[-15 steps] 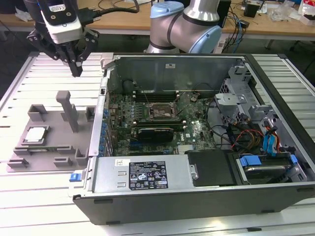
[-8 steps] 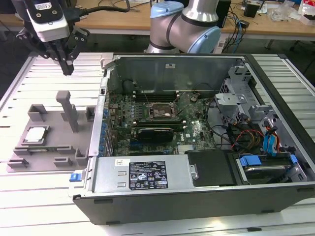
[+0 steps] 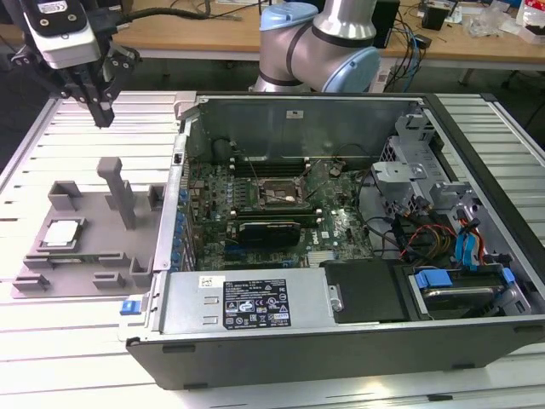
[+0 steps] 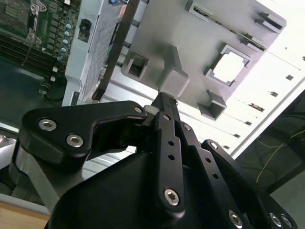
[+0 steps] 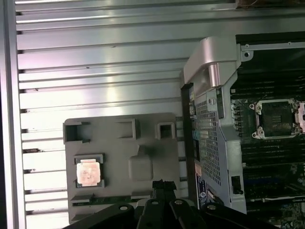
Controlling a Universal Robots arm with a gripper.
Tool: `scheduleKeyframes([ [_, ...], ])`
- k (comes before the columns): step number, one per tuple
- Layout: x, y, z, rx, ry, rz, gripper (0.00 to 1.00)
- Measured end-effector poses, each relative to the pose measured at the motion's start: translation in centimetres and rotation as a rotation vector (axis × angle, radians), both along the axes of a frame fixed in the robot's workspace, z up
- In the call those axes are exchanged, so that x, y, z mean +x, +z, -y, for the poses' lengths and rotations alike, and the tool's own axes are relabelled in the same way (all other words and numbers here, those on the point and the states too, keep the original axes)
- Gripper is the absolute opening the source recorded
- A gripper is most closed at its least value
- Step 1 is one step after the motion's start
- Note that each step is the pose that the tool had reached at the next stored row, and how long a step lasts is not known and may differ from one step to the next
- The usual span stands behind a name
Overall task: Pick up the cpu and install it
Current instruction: 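Reach for the cpu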
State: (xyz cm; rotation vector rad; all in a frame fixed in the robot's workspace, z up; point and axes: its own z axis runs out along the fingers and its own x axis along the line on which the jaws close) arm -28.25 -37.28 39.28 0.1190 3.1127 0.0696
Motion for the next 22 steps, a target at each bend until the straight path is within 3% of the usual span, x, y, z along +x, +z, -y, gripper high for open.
scheduleKeyframes([
  [5,-0.90,-0.19,-0.01,-0.0001,0.000,0.0000,0.11],
  [13,-2.80,-1.05,0.05,0.0001,0.000,0.0001,0.11],
  [22,-3.64,-2.07,0.06,0.0000,0.000,0.0000,0.11],
])
